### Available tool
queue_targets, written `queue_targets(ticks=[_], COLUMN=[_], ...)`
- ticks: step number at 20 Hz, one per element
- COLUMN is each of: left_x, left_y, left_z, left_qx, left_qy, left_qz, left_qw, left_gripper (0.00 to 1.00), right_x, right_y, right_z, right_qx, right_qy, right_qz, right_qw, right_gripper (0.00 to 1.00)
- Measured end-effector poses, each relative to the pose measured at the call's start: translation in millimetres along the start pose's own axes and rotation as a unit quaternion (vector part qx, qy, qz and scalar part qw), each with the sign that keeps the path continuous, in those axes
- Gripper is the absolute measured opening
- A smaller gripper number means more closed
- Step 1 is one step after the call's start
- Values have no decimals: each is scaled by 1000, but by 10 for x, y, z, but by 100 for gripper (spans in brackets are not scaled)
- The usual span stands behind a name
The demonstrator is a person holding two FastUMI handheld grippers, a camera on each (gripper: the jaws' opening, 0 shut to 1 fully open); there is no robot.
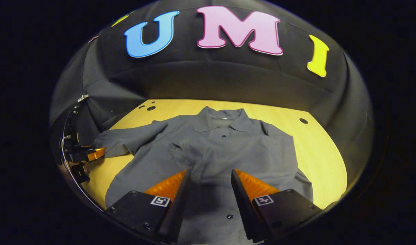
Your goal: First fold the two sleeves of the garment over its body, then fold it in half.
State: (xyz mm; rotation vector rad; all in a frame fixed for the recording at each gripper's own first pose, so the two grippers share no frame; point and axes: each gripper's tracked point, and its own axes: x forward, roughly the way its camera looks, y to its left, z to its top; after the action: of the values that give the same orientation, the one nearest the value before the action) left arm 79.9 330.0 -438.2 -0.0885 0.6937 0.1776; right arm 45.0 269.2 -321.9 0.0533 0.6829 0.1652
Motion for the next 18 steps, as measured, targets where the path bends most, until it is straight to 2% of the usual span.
queue_targets(ticks=[1,2,5,6,12,16,17,18], left_x=[-1,43,-23,-70,-657,-994,-1069,-1142], left_y=[-68,-114,-54,-71,-443,-754,-877,-1012], left_z=[8,11,126,265,1004,1307,1371,1437], left_qx=[6,17,45,52,72,62,65,70], left_qy=[3,4,10,-6,-76,-100,-108,-115], left_qz=[-10,-18,18,22,4,3,-2,-8], left_qw=[1000,1000,999,998,994,993,992,991], left_gripper=[95,75,14,6,6,6,9,6], right_x=[-30,-60,-173,-211,-407,-536,-568,-590], right_y=[-36,-75,-202,-269,-815,-1203,-1304,-1397], right_z=[-16,-42,-36,-9,98,117,125,121], right_qx=[1,1,2,3,19,33,34,36], right_qy=[0,0,-6,-12,-35,-47,-50,-53], right_qz=[-2,-3,-6,-9,-31,-46,-50,-54], right_qw=[1000,1000,1000,1000,999,997,997,996], right_gripper=[74,74,74,74,74,74,74,74])
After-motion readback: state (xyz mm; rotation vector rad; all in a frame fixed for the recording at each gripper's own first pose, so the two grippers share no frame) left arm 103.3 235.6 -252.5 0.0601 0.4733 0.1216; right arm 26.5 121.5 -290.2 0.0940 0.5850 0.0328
